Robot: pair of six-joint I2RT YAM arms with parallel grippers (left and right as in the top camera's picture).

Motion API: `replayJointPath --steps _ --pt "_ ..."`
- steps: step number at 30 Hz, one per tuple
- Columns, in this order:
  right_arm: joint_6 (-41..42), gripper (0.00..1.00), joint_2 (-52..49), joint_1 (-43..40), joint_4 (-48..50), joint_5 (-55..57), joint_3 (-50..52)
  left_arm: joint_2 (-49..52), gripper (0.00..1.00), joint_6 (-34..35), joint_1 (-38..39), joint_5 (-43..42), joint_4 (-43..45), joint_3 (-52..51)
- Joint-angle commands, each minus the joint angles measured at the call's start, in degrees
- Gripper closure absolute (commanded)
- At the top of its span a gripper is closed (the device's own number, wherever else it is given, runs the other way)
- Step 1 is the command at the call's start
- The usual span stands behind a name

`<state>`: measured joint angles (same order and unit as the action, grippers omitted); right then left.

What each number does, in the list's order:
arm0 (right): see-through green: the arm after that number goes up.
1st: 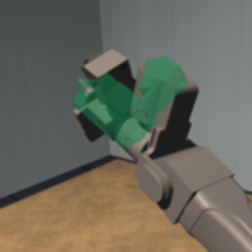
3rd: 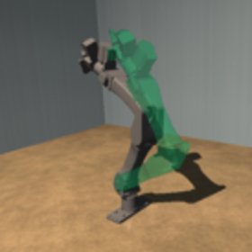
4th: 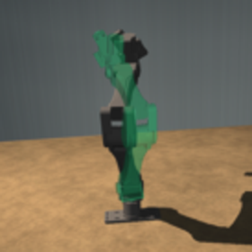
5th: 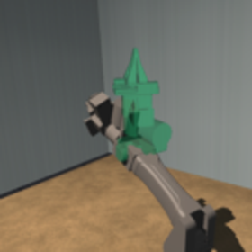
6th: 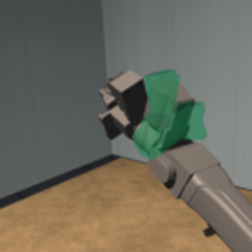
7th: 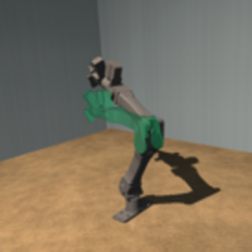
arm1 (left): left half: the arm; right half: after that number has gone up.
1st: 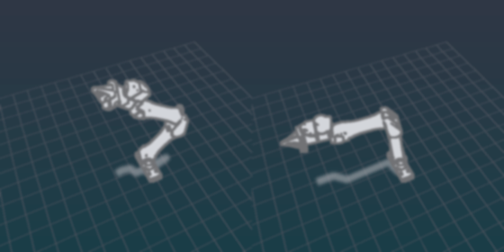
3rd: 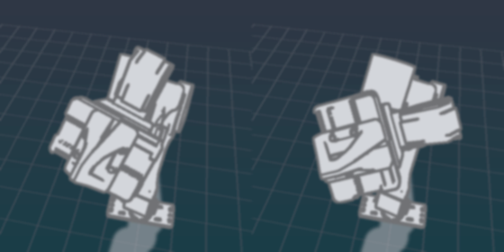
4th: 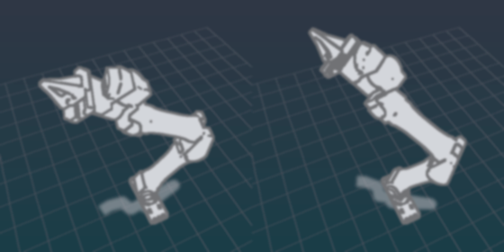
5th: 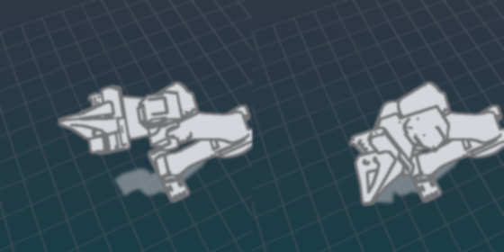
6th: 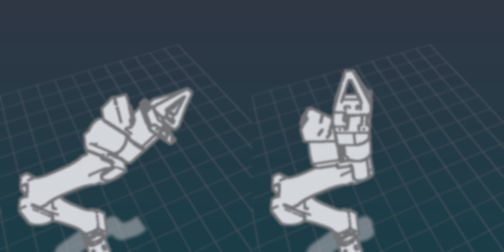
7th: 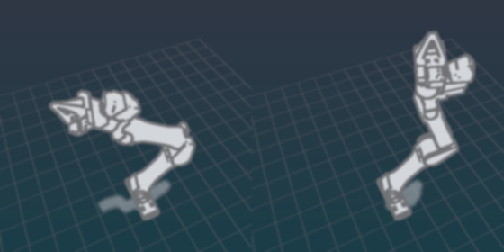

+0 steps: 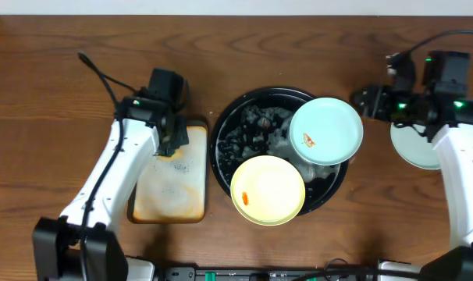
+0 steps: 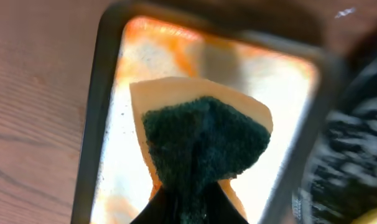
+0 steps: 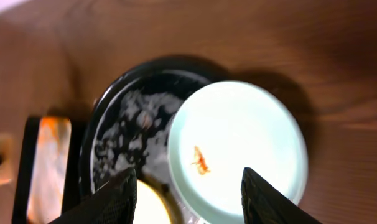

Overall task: Clean dirty plates on tray and stack at the side
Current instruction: 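Carry the pale green plate right and set it on the table, then dip the sponge back into the soapy tray with the left gripper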

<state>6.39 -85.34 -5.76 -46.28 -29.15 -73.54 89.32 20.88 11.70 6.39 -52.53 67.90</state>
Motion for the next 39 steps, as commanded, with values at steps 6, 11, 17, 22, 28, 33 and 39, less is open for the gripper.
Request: replayJointPath --steps 6,11,17,22,28,33,39 --pt "-2.21 0.48 -0.42 3.98 -1.01 4.55 -0.48 1.18 0.83 -1.03 -1.66 2.69 14.32 -12.85" --pt "-2.21 0.49 -0.42 3.98 -1.03 4.79 -0.48 1.25 0.76 -4.83 -1.62 1.66 20.57 -18.12" --pt "-2.21 0.49 -0.42 3.98 -1.09 4.92 -0.48 1.31 0.74 -6.62 -1.62 1.57 22.75 -21.18" --pt "-2.21 0.50 -0.42 3.98 -1.14 4.92 -0.48 1.33 0.81 -7.13 -1.62 1.55 28.30 -25.97" --pt "-2.19 0.50 -0.42 3.98 -1.11 4.92 -0.48 1.33 0.92 -7.15 -1.62 -1.29 28.96 -26.60" --pt "-2.16 0.51 -0.42 3.98 -1.11 4.92 -0.48 1.01 0.92 -7.10 -1.62 -8.04 28.63 -26.12" --pt "-2.16 0.51 -0.42 3.98 -1.14 4.92 -0.48 -2.91 0.92 -7.10 -1.62 -9.25 24.24 -22.03"
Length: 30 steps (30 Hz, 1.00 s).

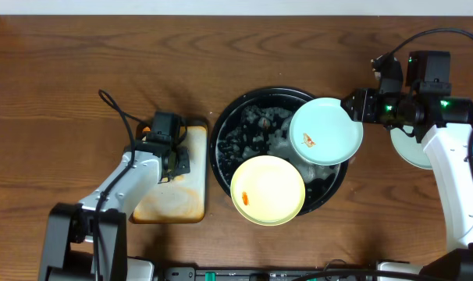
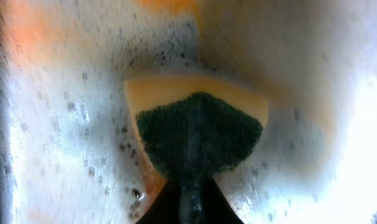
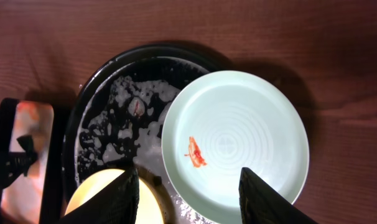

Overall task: Clean dirty plates on tray and stack at the side
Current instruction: 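Dip the sponge back into the soapy tray with the left gripper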

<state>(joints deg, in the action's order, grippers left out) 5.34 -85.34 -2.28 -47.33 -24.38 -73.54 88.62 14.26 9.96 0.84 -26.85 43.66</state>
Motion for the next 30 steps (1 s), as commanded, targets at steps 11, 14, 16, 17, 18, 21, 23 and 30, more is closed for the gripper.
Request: replayJointPath --steps 11,14,16,17,18,21,23,30 --pt "-1.14 0.51 -0.42 0.50 -0.02 0.15 -0.48 -5.55 0.57 -0.57 0.13 -0.42 -0.44 2.54" --pt "-1.14 0.51 -0.42 0.50 -0.04 0.15 -0.48 -3.10 0.57 -0.72 0.13 0.17 1.60 2.05" --pt "-1.14 0.50 -0.42 0.50 -0.04 0.15 -0.48 -0.90 0.57 -0.72 0.15 -1.53 3.26 1.88" --pt "-1.14 0.51 -0.42 0.50 -0.04 0.15 -0.48 0.39 0.57 -0.72 0.15 -2.47 3.98 1.88" --pt "-1.14 0.50 -0.42 0.50 -0.07 0.15 -0.48 1.42 0.58 -0.72 0.13 -3.10 4.44 1.88" --pt "-1.11 0.50 -0.42 0.50 -0.07 0.15 -0.48 3.96 0.68 -0.70 0.13 -3.28 4.98 1.88" --pt "-1.14 0.50 -0.42 0.50 -0.07 0.15 -0.48 4.85 0.77 -0.72 0.13 -3.26 4.92 1.88" --pt "-1.14 0.50 -0.42 0.50 -0.07 0.15 -0.48 3.54 0.92 -0.70 0.13 -3.39 4.70 1.92"
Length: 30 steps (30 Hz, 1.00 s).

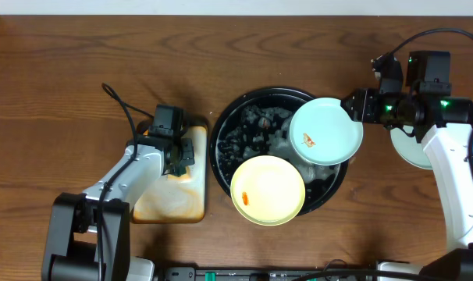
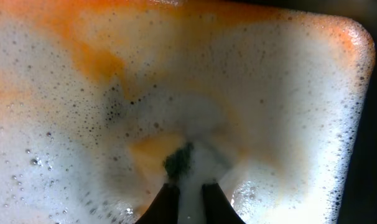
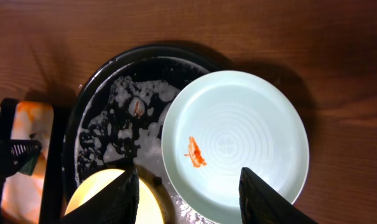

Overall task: Clean dirty plates on tray and stack at the side
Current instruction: 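Dip the sponge back into the soapy tray with the left gripper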

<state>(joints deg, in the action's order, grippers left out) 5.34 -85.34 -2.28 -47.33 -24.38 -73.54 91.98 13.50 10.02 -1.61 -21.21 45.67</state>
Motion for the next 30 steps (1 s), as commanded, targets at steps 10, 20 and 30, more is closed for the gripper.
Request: replayJointPath --steps 10,20,30 --pt "-1.14 0.51 -0.42 0.50 -0.07 0.15 -0.48 -10.67 0.42 0.11 0.07 -0.98 -5.64 0.11" --pt "-1.14 0.51 -0.42 0.50 -0.04 0.17 -0.48 -9.03 0.51 0.68 0.07 -1.01 -10.45 -1.38" --pt "-1.11 0.51 -0.42 0.50 -0.26 0.15 -0.48 -0.61 0.72 0.46 0.07 -3.37 -6.10 -1.46"
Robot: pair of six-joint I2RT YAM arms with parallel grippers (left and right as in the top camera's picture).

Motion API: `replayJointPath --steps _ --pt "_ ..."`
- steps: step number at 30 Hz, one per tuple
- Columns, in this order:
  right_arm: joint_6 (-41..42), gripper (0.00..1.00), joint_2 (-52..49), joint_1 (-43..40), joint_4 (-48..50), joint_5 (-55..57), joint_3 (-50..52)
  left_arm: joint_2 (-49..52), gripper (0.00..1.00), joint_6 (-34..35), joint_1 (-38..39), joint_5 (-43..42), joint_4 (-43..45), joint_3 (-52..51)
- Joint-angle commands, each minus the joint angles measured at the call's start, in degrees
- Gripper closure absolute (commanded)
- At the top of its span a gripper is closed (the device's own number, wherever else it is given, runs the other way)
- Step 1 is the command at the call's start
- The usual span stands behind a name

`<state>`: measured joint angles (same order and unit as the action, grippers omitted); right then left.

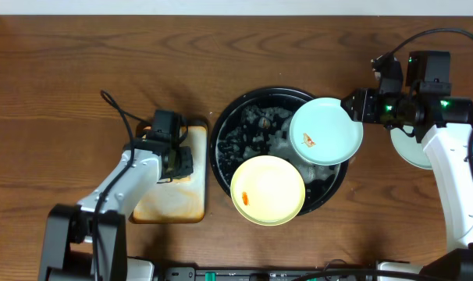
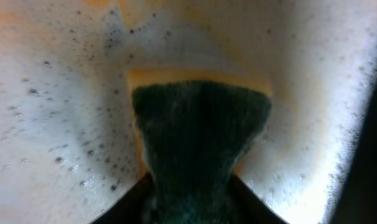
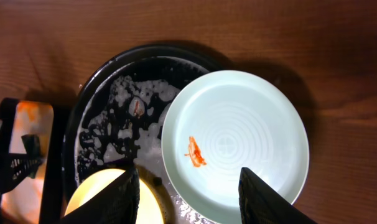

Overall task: Clean dirty plates on tray and stack at the side
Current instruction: 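Dip the sponge back into the soapy tray with the left gripper, then reach right gripper to the rim of the second pale green plate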

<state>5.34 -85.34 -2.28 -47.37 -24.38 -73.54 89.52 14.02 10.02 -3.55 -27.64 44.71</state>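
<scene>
A black round tray (image 1: 215, 148) holds foam and two dirty plates. The pale green plate (image 1: 326, 130) carries an orange smear (image 3: 196, 153), and the yellow plate (image 1: 268, 190) has an orange spot at its left edge. My left gripper (image 2: 188, 208) is shut on a yellow sponge with a dark green scrub face (image 2: 198, 124), held just above the suds of the rectangular soap dish (image 1: 170, 199). My right gripper (image 3: 188, 199) hangs open above the green plate, touching nothing.
A clean pale plate (image 1: 408, 150) lies on the wooden table at the right, partly under the right arm. The soap dish sits just left of the black tray. A cable loops off the left arm.
The sponge, which was pressed down and nearly buried in the foam, now shows whole just above the suds. The right gripper and both plates have not moved.
At first my left gripper held the sponge above the soap dish while the right gripper was nearing the tray. Then the sponge was low over the foam and the right gripper was open over the green plate. Then the sponge was sunk in the suds; now it is out again.
</scene>
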Motion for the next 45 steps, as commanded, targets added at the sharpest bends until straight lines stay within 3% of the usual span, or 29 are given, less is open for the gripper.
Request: replayJointPath --steps 1,8,21,28,31,35,42,45 --pt "-1.11 0.51 -0.42 0.50 -0.22 0.15 -0.48 2.16 0.78 -0.04 0.07 -1.42 0.33 -0.50" --pt "-1.14 0.51 -0.42 0.50 -0.22 0.15 -0.48 2.27 0.92 -0.07 0.07 -1.40 0.98 -0.26" --pt "-1.14 0.52 -2.45 0.50 -0.22 8.72 -0.48 -5.11 0.93 3.50 0.02 -1.77 -2.01 2.62" --pt "-1.27 0.53 -8.61 0.44 1.40 22.18 -0.48 -11.96 0.92 5.79 0.02 -7.04 -2.75 2.80" --pt "-8.50 0.53 -10.73 0.44 5.66 23.21 -0.48 -13.42 0.93 6.25 0.02 -8.02 -3.15 2.80" --pt "-21.99 0.55 -13.27 0.50 8.28 14.58 -0.48 -13.64 0.93 6.23 0.02 -7.98 -3.41 2.80" --pt "-27.96 0.57 -19.93 0.44 7.74 17.46 -0.48 -13.60 0.93 6.21 0.02 -7.15 -3.39 2.80" --pt "-27.93 0.64 -22.71 0.39 7.26 19.10 -0.48 -13.60 0.93 6.19 0.02 -7.15 -3.41 2.80"
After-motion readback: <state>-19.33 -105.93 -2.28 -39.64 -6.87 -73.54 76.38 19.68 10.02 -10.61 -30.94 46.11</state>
